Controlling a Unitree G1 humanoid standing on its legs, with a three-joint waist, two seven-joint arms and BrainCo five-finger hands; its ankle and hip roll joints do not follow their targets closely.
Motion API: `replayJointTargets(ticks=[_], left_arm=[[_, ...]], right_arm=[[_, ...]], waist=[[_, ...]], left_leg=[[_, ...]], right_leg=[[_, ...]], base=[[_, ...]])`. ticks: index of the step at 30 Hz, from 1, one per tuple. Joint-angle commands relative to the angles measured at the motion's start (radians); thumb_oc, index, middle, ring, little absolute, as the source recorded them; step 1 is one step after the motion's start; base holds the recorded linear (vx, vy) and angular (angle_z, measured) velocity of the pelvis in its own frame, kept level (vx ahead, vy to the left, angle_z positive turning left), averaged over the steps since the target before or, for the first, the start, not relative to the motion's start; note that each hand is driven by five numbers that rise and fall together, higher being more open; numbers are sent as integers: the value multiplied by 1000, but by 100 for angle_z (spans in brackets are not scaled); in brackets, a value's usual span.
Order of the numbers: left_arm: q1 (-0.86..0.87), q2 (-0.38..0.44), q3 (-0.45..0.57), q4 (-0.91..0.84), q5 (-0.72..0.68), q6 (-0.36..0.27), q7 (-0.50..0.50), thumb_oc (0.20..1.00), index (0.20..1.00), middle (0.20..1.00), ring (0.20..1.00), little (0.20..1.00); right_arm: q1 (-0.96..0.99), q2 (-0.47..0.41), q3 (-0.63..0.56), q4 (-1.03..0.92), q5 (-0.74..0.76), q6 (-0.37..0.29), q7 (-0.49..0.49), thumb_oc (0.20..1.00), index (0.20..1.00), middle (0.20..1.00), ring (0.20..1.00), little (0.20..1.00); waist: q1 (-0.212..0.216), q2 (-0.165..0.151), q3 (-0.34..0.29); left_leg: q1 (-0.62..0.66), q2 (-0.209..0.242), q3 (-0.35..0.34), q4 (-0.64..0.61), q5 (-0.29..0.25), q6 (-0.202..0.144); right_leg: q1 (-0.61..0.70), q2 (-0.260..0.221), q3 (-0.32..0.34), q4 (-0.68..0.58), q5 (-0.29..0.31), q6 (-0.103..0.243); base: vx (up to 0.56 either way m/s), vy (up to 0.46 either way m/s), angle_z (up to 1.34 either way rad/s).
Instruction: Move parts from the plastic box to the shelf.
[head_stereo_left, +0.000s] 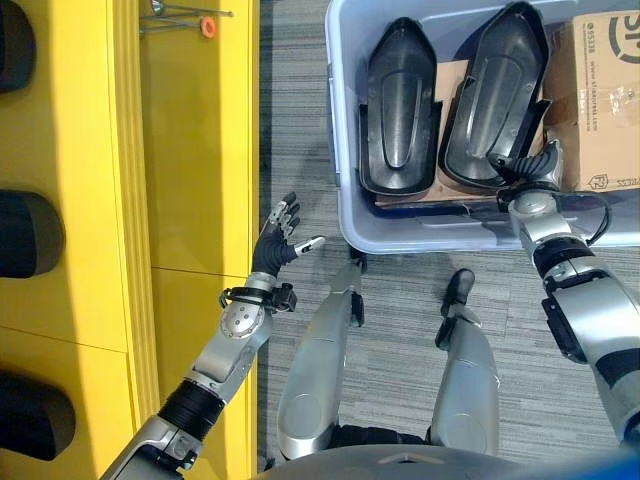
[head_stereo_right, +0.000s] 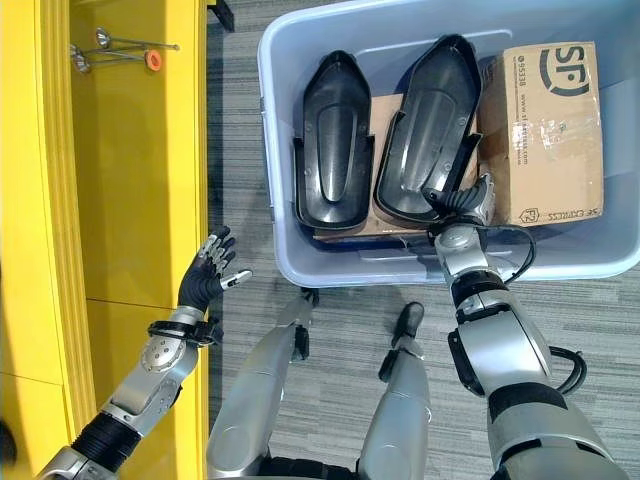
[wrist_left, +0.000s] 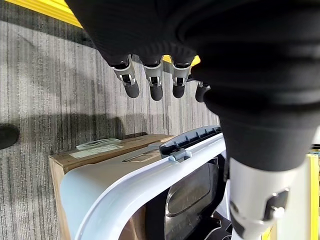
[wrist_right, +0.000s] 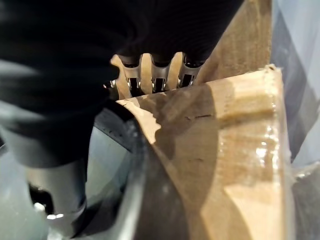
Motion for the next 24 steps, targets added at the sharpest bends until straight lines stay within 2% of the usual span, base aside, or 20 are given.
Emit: replayJointTargets(ticks=[1, 2, 3, 4, 5, 6, 7, 8, 9, 10, 24], left_arm=[[-13, 32, -1, -70, 0, -53, 14, 1000, 1000, 1000, 1000, 1000], [-14, 33, 0, -69, 0, -53, 15, 1000, 1000, 1000, 1000, 1000], [-14, 33, 1, -68, -2, -53, 17, 1000, 1000, 1000, 1000, 1000], [-14, 33, 1, -68, -2, -52, 17, 1000, 1000, 1000, 1000, 1000], [-15, 33, 2, -66, -2, -53, 19, 1000, 1000, 1000, 1000, 1000], [-13, 34, 2, -65, -5, -55, 23, 1000, 1000, 1000, 1000, 1000], [-14, 33, 2, -64, -5, -55, 22, 1000, 1000, 1000, 1000, 1000], [-15, 33, 1, -66, -7, -56, 23, 1000, 1000, 1000, 1000, 1000], [-17, 33, -1, -64, -10, -56, 23, 1000, 1000, 1000, 1000, 1000], [-16, 35, 1, -65, -10, -56, 26, 1000, 1000, 1000, 1000, 1000], [-23, 46, 4, -59, -13, -53, 25, 1000, 1000, 1000, 1000, 1000]], right_arm=[[-28, -52, 37, 11, -31, 16, -7, 536, 536, 536, 536, 536], [-27, -52, 36, 8, -30, 15, -9, 435, 435, 435, 435, 435], [-27, -52, 34, 5, -28, 14, -13, 373, 373, 373, 373, 373], [-28, -51, 34, 5, -28, 14, -13, 354, 354, 354, 354, 354], [-26, -51, 34, 3, -28, 14, -15, 263, 263, 263, 263, 263], [-29, -51, 38, -1, -36, 16, -20, 200, 200, 200, 200, 200], [-29, -51, 39, 0, -36, 16, -20, 200, 200, 200, 200, 200], [-32, -50, 40, 2, -38, 17, -22, 200, 200, 200, 200, 200], [-34, -50, 40, 7, -37, 18, -22, 200, 200, 200, 200, 200], [-36, -50, 43, 5, -44, 21, -27, 200, 200, 200, 200, 200], [-42, -68, 40, 9, -47, 26, -34, 200, 200, 200, 200, 200]], waist=[[18, -1, 0], [19, -2, 0], [18, -2, 0], [19, -3, -1], [19, -4, -1], [15, -7, 0], [16, -7, -1], [15, -7, 0], [16, -7, -1], [11, -10, 0], [-3, -27, -1]], left_leg=[[-66, 84, -19, 186, -142, -96], [-67, 84, -21, 187, -143, -96], [-66, 83, -21, 186, -143, -95], [-52, 84, -28, 188, -168, -105], [-51, 84, -28, 188, -169, -105], [-65, 84, -22, 186, -143, -95], [-50, 86, -29, 188, -169, -105], [-63, 84, -22, 184, -143, -95], [-47, 85, -28, 185, -168, -105], [-56, 84, -19, 177, -140, -96], [-17, 94, -20, 168, -141, -96]], right_leg=[[27, -70, 32, -149, 195, 13], [28, -70, 32, -149, 194, 13], [28, -69, 34, -151, 195, 12], [41, -67, 39, -148, 175, 18], [42, -66, 40, -149, 175, 18], [31, -68, 36, -153, 194, 11], [44, -66, 41, -150, 174, 17], [31, -68, 36, -153, 194, 11], [45, -65, 42, -150, 175, 17], [34, -68, 38, -158, 197, 12], [55, -54, 50, -155, 193, 13]], base=[[-72, 32, 3], [1, 14, 4], [72, -5, 5], [73, -8, 6], [2, 10, 5], [0, 0, 0], [-70, 27, 3], [73, -11, 4], [-70, 27, 5], [2, 13, 4], [-5, 2, 0]])
